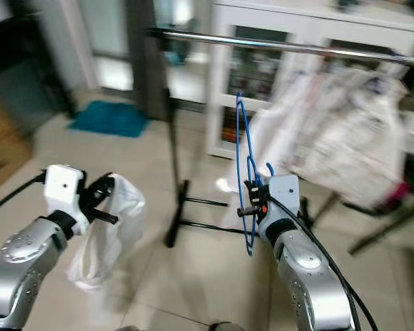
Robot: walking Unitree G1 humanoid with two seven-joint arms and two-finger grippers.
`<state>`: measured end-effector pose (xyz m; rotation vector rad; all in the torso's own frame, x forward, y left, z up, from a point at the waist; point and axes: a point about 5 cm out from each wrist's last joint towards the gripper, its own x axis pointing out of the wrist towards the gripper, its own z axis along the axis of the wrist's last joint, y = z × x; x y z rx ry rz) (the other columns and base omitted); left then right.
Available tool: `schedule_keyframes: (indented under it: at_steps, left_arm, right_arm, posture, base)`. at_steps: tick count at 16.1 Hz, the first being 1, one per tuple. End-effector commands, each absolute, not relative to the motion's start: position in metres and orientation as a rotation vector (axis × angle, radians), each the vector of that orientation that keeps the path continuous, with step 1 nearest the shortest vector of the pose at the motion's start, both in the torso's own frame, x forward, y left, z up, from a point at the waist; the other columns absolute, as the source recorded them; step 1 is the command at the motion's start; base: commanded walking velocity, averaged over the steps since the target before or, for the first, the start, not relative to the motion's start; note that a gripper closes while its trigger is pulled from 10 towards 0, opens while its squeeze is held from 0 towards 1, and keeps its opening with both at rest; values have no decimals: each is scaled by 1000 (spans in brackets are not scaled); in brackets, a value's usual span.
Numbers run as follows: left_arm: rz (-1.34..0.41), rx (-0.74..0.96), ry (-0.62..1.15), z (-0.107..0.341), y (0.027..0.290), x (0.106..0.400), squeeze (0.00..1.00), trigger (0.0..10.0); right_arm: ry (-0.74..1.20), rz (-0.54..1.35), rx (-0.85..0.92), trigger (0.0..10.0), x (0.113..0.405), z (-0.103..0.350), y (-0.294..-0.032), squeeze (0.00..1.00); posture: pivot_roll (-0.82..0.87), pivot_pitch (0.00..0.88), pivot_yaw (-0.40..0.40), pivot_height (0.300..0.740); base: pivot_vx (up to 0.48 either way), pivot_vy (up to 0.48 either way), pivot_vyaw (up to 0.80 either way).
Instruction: Hang hanger
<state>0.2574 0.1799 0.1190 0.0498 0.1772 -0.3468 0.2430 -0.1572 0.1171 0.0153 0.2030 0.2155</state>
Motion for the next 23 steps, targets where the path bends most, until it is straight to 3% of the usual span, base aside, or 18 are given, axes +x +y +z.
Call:
schedule_keyframes:
  at_steps: [1, 4, 8, 12, 15, 23]
  left_arm:
    - [-325, 62, 161, 122, 176, 266, 0, 10000]
    - [-349, 68, 125, 131, 164, 270, 0, 10000]
    - [-294, 26, 138, 130, 170, 263, 0, 10000]
    - [-286, 32, 147, 128, 172, 268, 0, 10000]
    - [-362, 18, 126, 134, 150, 282, 0, 10000]
    - [-309, 26, 143, 128, 163, 274, 0, 10000]
  right_arm:
    - [194, 206, 20, 10000, 241, 122, -160, 0]
    - [219, 191, 46, 10000, 249, 120, -162, 0]
    - [244, 212, 61, 10000, 252, 118, -159, 0]
    - [263, 233, 55, 10000, 245, 118, -154, 0]
    - [222, 130, 56, 10000, 244, 125, -171, 0]
    - [213, 186, 25, 10000, 249, 127, -158, 0]
  posture:
    - [-45, 0, 34, 740]
    - [-27, 0, 1, 740]
    - [1, 0, -16, 740]
    - [-55, 0, 18, 740]
    - [-74, 0, 40, 740]
    - [-64, 0, 12, 740]
  base:
    - [0, 0, -800]
    - [0, 0, -800]
    - [0, 0, -800]
    - [0, 0, -800]
    - [0, 0, -800]
    - [0, 0, -800]
